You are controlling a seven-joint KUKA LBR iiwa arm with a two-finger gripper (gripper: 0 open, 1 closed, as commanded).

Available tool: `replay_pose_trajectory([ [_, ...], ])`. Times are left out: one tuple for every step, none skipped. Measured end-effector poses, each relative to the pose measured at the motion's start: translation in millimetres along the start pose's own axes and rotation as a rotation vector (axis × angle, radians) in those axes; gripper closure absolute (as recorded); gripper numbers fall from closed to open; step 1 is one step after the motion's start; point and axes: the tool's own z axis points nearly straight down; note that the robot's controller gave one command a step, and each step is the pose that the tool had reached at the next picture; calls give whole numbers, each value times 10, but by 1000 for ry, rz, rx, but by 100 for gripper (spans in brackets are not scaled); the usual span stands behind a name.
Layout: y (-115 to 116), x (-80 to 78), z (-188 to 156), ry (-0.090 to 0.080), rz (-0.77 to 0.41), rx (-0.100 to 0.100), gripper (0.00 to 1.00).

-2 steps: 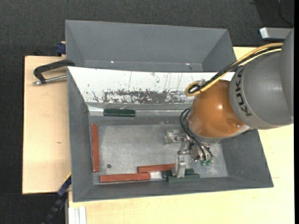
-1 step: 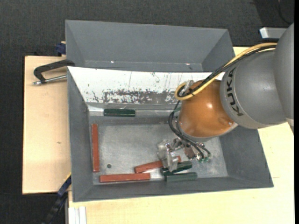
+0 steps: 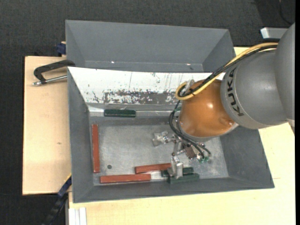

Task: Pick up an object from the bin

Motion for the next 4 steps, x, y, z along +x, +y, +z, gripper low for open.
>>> replay_pose_trajectory([
  [1,21,-3,10,0,-1,100],
  [1,21,-3,10,0,-1,100],
  [290,-244,10,5,-76,-2,0],
  [283,-237,11,6,-74,-2,0],
])
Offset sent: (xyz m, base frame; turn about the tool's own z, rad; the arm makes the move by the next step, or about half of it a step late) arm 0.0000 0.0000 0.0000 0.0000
